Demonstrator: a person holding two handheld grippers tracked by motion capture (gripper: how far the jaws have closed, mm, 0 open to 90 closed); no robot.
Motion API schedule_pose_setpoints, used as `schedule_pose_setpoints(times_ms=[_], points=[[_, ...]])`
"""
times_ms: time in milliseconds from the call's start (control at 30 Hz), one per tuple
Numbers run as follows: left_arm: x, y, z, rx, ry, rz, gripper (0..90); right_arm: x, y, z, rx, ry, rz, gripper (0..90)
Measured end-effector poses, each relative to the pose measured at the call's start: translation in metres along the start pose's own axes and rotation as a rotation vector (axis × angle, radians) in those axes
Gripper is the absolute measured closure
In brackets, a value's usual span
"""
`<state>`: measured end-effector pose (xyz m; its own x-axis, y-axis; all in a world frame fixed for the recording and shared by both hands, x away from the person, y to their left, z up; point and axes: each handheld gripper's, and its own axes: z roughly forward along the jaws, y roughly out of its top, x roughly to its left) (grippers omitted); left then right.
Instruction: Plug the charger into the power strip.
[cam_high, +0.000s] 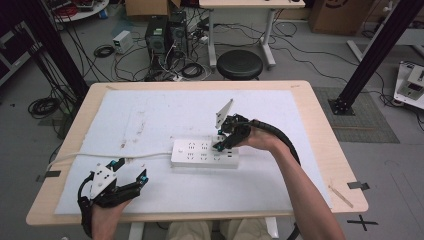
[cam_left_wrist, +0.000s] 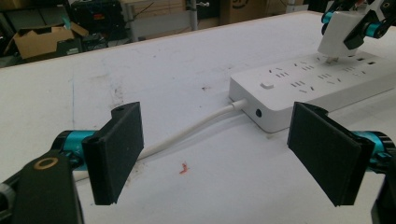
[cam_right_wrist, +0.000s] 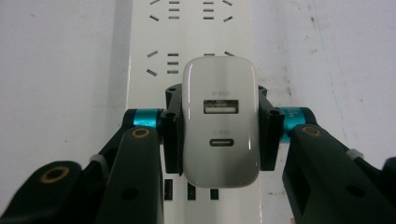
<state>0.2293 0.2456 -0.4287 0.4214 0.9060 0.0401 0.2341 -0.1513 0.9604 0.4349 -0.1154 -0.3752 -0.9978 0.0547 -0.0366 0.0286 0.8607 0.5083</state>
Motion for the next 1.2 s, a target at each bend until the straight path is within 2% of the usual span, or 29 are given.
schedule_pose_setpoints(times_ms=[67, 200, 300, 400, 467, 500, 600, 633, 667, 700, 733, 833, 900, 1000, 1033, 1100, 1200], points=[[0.001, 0.000, 0.000, 0.002, 0.000, -0.003, 18.4, -0.001, -0.001, 0.000, -0.010, -0.001, 0.001, 63.6], [-0.001, 0.001, 0.003, 0.002, -0.008, 0.004, 18.4, 0.003, 0.002, 0.001, 0.002, -0.017, -0.031, 63.6], [-0.002, 0.003, 0.004, 0.001, -0.013, 0.004, 18.4, 0.002, 0.002, 0.001, 0.000, -0.015, -0.028, 63.6], [-0.004, 0.004, 0.006, 0.003, -0.020, 0.012, 18.4, -0.006, -0.001, 0.001, -0.024, 0.029, -0.003, 63.6], [-0.004, 0.004, 0.007, 0.003, -0.020, 0.014, 18.4, -0.008, -0.002, 0.002, -0.025, 0.038, 0.001, 63.6], [-0.005, 0.005, 0.007, 0.008, -0.026, 0.016, 18.4, -0.007, 0.000, 0.002, -0.017, 0.034, -0.020, 63.6], [-0.005, 0.005, 0.007, 0.009, -0.025, 0.015, 18.4, -0.008, 0.000, 0.002, -0.018, 0.040, -0.024, 63.6], [-0.005, 0.005, 0.006, 0.007, -0.024, 0.014, 18.4, -0.007, 0.000, 0.002, -0.019, 0.036, -0.041, 63.6], [-0.004, 0.005, 0.006, 0.008, -0.022, 0.015, 18.4, -0.003, 0.001, 0.001, -0.010, 0.020, -0.086, 63.6], [-0.004, 0.005, 0.005, 0.008, -0.020, 0.016, 18.4, -0.002, 0.002, 0.001, -0.006, 0.012, -0.111, 63.6], [-0.004, 0.005, 0.005, 0.004, -0.017, 0.013, 18.4, -0.001, 0.002, 0.002, -0.006, 0.011, -0.114, 63.6], [-0.003, 0.004, 0.003, 0.009, -0.014, 0.014, 18.4, -0.003, 0.000, 0.001, -0.016, 0.021, -0.108, 63.5], [-0.002, 0.003, 0.003, 0.008, -0.011, 0.006, 18.4, -0.002, 0.003, 0.002, 0.000, 0.008, -0.099, 63.5], [-0.003, 0.003, 0.002, 0.004, -0.010, 0.003, 18.4, -0.006, 0.003, 0.002, 0.006, 0.031, -0.012, 63.5], [-0.003, 0.003, 0.002, 0.004, -0.009, 0.004, 18.4, -0.006, 0.002, 0.002, 0.004, 0.029, -0.002, 63.5], [-0.003, 0.002, 0.002, 0.004, -0.009, 0.002, 18.4, -0.002, 0.001, 0.002, -0.014, 0.008, -0.015, 63.5], [-0.002, 0.002, 0.003, 0.009, -0.011, 0.000, 18.4, 0.000, 0.002, 0.002, -0.008, -0.003, -0.031, 63.5]])
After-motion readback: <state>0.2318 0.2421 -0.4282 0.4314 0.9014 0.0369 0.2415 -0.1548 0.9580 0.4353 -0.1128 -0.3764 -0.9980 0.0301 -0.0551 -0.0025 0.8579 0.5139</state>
